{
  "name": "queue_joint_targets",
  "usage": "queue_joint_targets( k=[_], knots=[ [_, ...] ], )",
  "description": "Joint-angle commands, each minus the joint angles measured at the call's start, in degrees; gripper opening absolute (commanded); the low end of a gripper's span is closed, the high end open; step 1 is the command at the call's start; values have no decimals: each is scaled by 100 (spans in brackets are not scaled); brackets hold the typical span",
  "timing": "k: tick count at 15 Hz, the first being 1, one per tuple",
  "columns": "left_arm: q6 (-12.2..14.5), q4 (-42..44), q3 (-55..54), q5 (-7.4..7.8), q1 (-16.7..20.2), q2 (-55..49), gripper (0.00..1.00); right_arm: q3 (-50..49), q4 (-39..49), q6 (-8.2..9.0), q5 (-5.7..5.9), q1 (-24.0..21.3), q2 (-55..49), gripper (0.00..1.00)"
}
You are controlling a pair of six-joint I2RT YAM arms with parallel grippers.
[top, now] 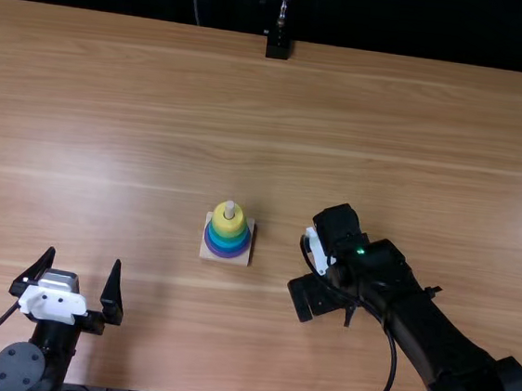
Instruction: Build the Hanoi tower: stack the rings onto the peg from bottom to top in this color order: purple, dark blue, light blue, dark green, light green, yellow, orange.
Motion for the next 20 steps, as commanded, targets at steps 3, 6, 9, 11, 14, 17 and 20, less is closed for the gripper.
queue_joint_targets(
  k=[3, 6, 9, 11, 14, 17, 20],
  knots=[
    [20, -71, -257, 51, 55, -67, 100, 154, -16, 73, 124, 57, 61, 100],
    [20, -82, -257, 51, 55, -67, 100, 110, -27, 147, 114, 57, 61, 55],
    [20, -71, -257, 51, 55, -67, 100, 92, -48, 157, 103, 66, 61, 35],
    [20, -71, -257, 51, 55, -67, 100, 92, -48, 147, 93, 57, 52, 17],
    [20, -71, -257, 51, 55, -67, 100, 92, -37, 147, 82, 57, 52, 0],
    [20, -71, -257, 51, 55, -67, 100, 154, -27, 147, 71, 40, 44, 0],
    [20, -71, -257, 51, 55, -67, 100, 558, -37, 115, 71, 49, 17, 0]
  ],
)
